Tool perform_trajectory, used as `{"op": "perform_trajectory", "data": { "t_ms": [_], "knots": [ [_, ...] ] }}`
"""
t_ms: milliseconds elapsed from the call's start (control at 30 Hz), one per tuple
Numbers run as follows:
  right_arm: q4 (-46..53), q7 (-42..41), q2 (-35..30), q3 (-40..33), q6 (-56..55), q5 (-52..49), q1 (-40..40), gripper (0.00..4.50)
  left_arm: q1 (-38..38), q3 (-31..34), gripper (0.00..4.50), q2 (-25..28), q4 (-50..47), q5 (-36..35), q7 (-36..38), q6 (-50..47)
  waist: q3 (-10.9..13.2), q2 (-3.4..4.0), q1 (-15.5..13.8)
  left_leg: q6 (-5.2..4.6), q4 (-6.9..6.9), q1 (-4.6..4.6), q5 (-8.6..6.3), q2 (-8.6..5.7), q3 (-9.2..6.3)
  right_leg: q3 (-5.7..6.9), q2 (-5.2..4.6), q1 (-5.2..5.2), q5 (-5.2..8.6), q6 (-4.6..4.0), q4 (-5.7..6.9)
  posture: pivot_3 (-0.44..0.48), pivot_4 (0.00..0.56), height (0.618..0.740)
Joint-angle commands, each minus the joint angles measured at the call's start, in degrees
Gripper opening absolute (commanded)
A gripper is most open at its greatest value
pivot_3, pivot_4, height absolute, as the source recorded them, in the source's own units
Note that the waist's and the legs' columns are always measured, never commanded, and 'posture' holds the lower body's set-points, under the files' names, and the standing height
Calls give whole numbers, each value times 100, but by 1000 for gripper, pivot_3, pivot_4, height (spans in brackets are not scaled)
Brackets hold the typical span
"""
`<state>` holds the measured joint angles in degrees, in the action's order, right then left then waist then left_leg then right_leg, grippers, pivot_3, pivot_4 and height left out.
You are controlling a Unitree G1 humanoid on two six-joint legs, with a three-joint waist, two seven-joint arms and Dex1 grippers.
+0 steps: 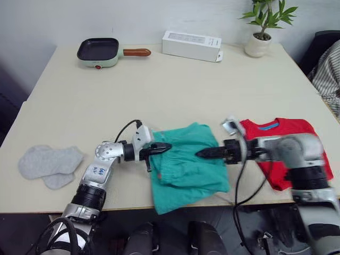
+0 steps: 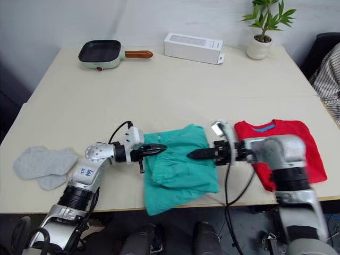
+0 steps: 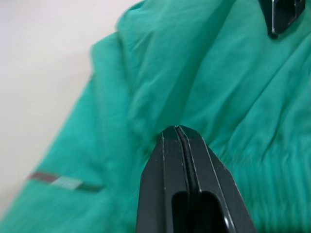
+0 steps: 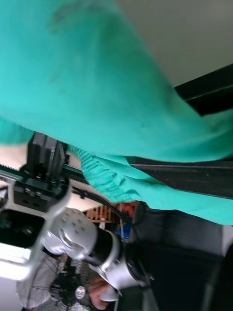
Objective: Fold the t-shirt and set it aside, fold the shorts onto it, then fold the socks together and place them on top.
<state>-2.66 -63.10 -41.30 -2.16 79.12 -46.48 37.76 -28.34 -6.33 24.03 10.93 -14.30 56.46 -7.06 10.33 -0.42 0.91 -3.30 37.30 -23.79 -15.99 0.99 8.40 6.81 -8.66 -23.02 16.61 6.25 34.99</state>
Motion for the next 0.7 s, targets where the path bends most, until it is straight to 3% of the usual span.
{"op": "perform_trajectory", "data": {
  "t_ms": [33,167,367,533,700],
  "knots": [
    [565,-763,-1173,-289,-110,-274,-249,0,111,320,1174,340,-795,-710,471,-588,0,0,-16,-2,1,-9,-3,0,0,1,1,-7,0,0,-1,0,150,740],
    [197,-1713,-2826,-364,-1113,253,-796,0,344,598,2480,595,-1488,-1313,749,-950,1,1,-69,-3,5,-35,-4,-1,4,8,11,-31,0,0,1,0,150,740],
    [-1258,-2607,-4108,-86,-2409,1173,-659,0,741,556,4358,773,-1823,-1380,876,-1084,2,3,-65,-15,29,-34,-2,-2,25,42,12,-31,-6,11,-6,0,150,740],
    [-2611,-2935,-4230,667,-3615,2314,-170,0,772,573,4439,719,-1927,-1422,753,-1110,3,5,-63,18,38,-35,-8,8,28,44,5,-30,-8,4,-15,0,150,740],
    [-4421,-2646,-3684,1343,-4858,3638,960,0,839,658,4439,772,-2053,-1483,708,-1149,10,23,-56,29,34,-39,-9,7,43,19,2,-48,-9,3,-4,0,150,740]
  ]
}}
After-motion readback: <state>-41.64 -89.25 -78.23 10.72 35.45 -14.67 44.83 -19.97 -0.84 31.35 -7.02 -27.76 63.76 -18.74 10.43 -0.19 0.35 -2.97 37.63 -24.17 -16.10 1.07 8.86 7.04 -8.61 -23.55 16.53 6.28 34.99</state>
